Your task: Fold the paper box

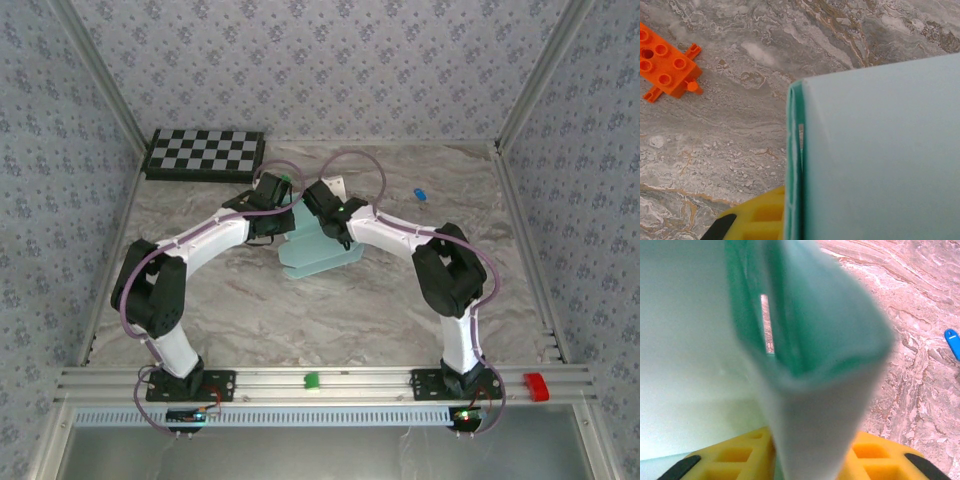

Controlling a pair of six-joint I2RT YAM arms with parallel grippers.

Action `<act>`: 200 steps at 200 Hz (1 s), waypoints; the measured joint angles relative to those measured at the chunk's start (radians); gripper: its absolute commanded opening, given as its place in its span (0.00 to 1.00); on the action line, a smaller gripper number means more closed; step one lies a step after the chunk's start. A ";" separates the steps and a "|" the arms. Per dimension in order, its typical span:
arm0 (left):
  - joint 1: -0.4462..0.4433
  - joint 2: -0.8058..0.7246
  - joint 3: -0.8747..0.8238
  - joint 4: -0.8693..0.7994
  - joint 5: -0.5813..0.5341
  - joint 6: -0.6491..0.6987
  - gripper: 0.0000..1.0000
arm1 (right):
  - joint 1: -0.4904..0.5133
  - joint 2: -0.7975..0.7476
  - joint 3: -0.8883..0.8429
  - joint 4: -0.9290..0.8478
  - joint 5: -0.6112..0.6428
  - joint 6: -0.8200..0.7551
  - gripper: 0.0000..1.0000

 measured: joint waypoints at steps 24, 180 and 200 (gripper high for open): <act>0.000 0.000 0.000 -0.007 -0.004 0.000 0.00 | -0.005 -0.003 0.000 0.002 -0.019 -0.011 0.44; 0.000 0.000 0.009 -0.026 -0.034 -0.068 0.00 | -0.030 -0.193 -0.096 0.064 -0.260 -0.069 0.62; 0.000 0.000 0.009 -0.026 -0.034 -0.091 0.00 | -0.053 -0.255 -0.110 0.060 -0.289 -0.068 0.63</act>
